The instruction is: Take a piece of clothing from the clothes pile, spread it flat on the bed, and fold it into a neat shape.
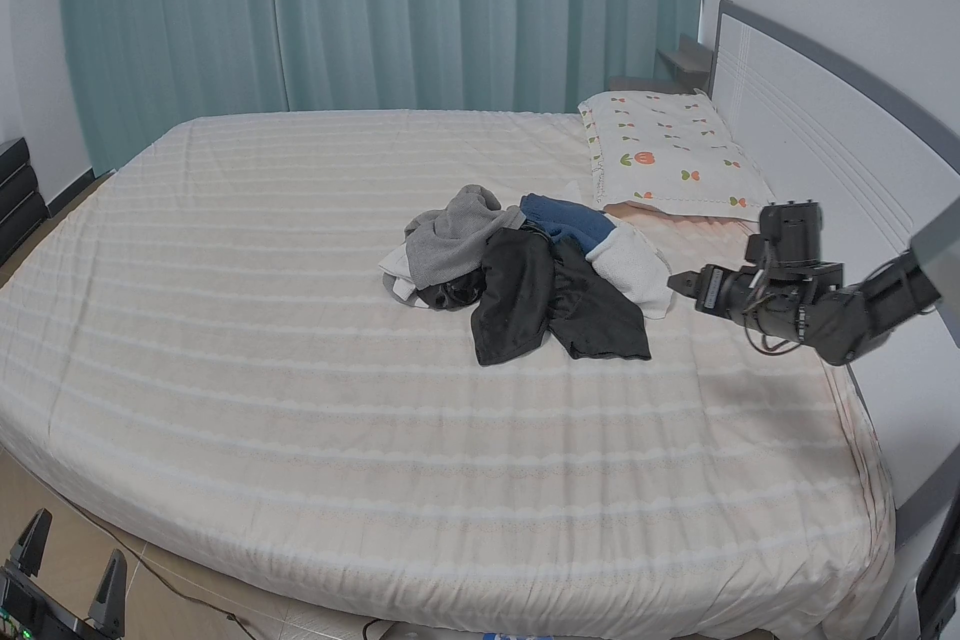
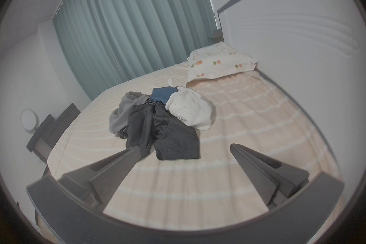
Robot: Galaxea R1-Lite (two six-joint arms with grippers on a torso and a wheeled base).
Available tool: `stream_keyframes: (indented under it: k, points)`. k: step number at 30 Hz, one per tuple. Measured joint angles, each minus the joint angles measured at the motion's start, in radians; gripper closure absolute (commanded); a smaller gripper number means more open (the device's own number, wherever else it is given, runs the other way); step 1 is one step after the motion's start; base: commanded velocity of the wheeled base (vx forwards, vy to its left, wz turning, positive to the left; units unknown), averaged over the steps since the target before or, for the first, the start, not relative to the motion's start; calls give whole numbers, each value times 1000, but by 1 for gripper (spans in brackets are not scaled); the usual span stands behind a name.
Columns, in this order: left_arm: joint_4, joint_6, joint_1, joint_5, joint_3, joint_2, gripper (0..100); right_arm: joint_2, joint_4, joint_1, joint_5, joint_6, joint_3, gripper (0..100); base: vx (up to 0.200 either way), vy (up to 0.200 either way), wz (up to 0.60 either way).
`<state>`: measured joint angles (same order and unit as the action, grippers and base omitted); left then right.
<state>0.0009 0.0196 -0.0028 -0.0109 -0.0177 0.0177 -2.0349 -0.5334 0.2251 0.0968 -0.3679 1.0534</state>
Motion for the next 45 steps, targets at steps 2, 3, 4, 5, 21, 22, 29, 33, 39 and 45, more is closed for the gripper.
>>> stream_keyframes:
  k: [2, 3, 4, 5, 21, 22, 29, 33, 39, 45]
  points:
    - [0, -1, 0, 0, 0, 0, 0, -95, 3, 13, 11, -31, 91, 0, 0, 0, 0]
    - [0, -1, 0, 0, 0, 0, 0, -145, 8, 19, 17, -46, 143, 0, 0, 0, 0]
    - [1, -1, 0, 0, 0, 0, 0, -193, 16, 26, 22, -61, 193, 0, 0, 0, 0]
    - [1, -1, 0, 0, 0, 0, 0, -239, 21, 33, 26, -78, 244, 0, 0, 0, 0]
    - [3, -3, 0, 1, 0, 0, 0, -644, 146, 55, 81, -214, 671, 0, 0, 0, 0]
    - [3, -3, 0, 2, 0, 0, 0, -655, 150, 55, 87, -214, 684, 0, 0, 0, 0]
    - [4, -3, 0, 2, 0, 0, 0, -713, 194, 49, 109, -214, 786, 0, 0, 0, 0]
    - [4, -3, 0, 1, 0, 0, 0, -747, 209, 46, 121, -215, 852, 100, 0, 0, 0]
    - [4, -3, 0, 2, 0, 0, 0, -781, 222, 49, 131, -215, 895, 100, 0, 0, 0]
    - [4, -3, 0, 1, 0, 0, 0, -785, 216, 52, 128, -227, 883, 100, 0, 0, 0]
